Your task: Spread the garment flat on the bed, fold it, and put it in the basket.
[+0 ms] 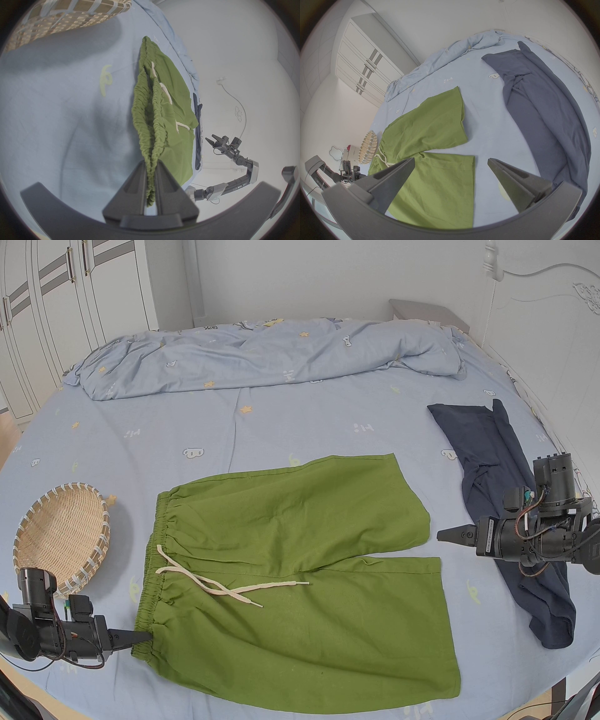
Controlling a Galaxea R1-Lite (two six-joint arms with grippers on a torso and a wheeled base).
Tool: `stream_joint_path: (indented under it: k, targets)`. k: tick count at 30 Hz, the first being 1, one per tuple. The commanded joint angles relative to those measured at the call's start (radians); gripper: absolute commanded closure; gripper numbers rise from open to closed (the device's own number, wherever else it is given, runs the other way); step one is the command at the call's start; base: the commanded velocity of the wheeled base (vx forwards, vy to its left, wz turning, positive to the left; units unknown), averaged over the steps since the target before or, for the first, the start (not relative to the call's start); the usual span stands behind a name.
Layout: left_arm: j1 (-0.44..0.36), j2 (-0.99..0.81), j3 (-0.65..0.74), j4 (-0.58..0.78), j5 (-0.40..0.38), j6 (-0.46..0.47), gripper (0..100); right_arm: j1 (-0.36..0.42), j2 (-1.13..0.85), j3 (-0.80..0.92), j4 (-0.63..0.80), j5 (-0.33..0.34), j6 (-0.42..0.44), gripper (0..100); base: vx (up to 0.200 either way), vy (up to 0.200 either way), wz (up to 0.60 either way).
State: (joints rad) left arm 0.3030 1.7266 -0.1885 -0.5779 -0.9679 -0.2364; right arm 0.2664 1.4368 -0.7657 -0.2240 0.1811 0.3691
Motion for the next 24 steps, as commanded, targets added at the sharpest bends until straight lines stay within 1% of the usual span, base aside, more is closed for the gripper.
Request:
stream_joint_path:
  k: [1,2,3,4,5,7,8,9,12,13,14,15,17,18,20,21,24]
  targets:
    - [0.038,-0.005,0.001,0.001,-0.002,0.048,100,0.007,-0.012,0.042,0.003,0.009,-0.004,0,0.0,0.0,0.0]
    - [0.056,0.005,0.004,0.003,0.0,0.098,100,0.005,-0.021,0.063,0.006,0.021,-0.004,0,0.0,0.0,0.0]
    - [0.058,0.007,0.004,0.003,0.0,0.103,100,0.004,-0.022,0.066,0.008,0.023,-0.004,0,0.0,0.0,0.0]
    - [0.084,0.024,0.008,0.003,-0.002,0.157,100,-0.003,-0.045,0.106,0.012,0.047,-0.006,0,0.0,0.0,0.0]
    - [0.093,0.033,0.006,0.004,-0.002,0.167,100,-0.007,-0.056,0.129,0.015,0.063,-0.006,0,0.0,0.0,0.0]
    - [0.099,0.047,0.003,0.003,-0.003,0.17,100,-0.016,-0.072,0.181,0.02,0.098,-0.007,0,0.0,0.0,0.0]
    - [0.099,0.047,0.003,0.003,-0.003,0.17,100,-0.016,-0.072,0.181,0.02,0.098,-0.007,0,0.0,0.0,0.0]
    - [0.099,0.053,0.0,0.003,-0.002,0.17,100,-0.021,-0.078,0.246,0.023,0.124,-0.012,0,0.0,0.0,0.0]
    - [0.091,0.054,0.001,0.003,-0.002,0.17,100,-0.016,-0.078,0.33,0.018,0.147,-0.019,0,0.0,0.0,0.0]
    - [0.091,0.054,0.001,0.003,-0.002,0.17,100,-0.016,-0.078,0.33,0.018,0.147,-0.019,0,0.0,0.0,0.0]
    - [0.09,0.054,0.001,0.003,-0.003,0.17,100,-0.01,-0.078,0.372,0.018,0.182,-0.022,0,0.0,0.0,0.0]
    - [0.09,0.054,0.001,0.003,-0.003,0.17,100,-0.01,-0.078,0.372,0.018,0.182,-0.022,0,0.0,0.0,0.0]
    - [0.091,0.056,0.0,0.003,-0.003,0.17,100,-0.004,-0.078,0.416,0.018,0.265,-0.026,0,0.0,0.0,0.0]
    - [0.091,0.057,0.0,0.003,-0.003,0.17,100,-0.001,-0.076,0.427,0.018,0.285,-0.029,0,0.0,0.0,0.0]
    - [0.091,0.057,0.0,0.003,-0.003,0.17,100,-0.001,-0.076,0.427,0.018,0.285,-0.029,0,0.0,0.0,0.0]
    - [0.093,0.059,-0.002,0.003,-0.003,0.17,100,0.017,-0.068,0.454,0.017,0.314,-0.045,0,0.0,0.0,0.0]
    - [0.094,0.06,-0.002,0.003,-0.003,0.17,100,0.034,-0.029,0.465,0.017,0.325,-0.067,0,0.0,0.0,0.0]
